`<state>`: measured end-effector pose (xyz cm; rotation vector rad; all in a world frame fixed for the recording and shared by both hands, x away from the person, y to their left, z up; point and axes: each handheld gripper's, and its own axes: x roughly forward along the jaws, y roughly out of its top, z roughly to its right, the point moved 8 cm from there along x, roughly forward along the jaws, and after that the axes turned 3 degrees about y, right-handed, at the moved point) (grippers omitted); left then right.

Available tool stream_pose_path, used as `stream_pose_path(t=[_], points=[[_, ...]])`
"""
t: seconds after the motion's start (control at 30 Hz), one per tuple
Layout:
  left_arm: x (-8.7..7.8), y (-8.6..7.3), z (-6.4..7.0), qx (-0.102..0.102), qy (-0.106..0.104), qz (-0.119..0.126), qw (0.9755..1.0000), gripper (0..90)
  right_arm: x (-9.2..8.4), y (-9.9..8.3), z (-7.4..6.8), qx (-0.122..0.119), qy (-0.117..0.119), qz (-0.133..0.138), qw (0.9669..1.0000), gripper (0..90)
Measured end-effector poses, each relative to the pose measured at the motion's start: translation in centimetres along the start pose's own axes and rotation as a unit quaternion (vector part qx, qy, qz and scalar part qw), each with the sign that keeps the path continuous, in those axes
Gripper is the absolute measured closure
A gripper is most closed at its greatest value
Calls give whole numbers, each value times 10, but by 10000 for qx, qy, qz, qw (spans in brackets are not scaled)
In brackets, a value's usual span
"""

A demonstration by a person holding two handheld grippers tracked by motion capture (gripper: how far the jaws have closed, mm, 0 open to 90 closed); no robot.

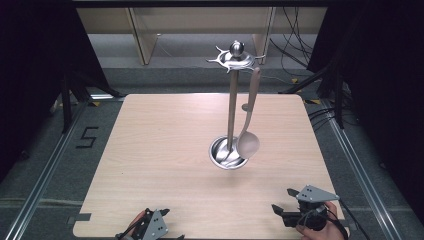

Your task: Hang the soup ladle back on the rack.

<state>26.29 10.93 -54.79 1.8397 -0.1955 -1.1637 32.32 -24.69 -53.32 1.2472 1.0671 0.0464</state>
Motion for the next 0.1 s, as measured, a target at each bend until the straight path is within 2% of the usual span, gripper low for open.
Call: stream_pose_path(t=[0.1], points=[[0,0,0,4,7,-8,10000,153,0,-1,1,30,57,-23,10000,227]])
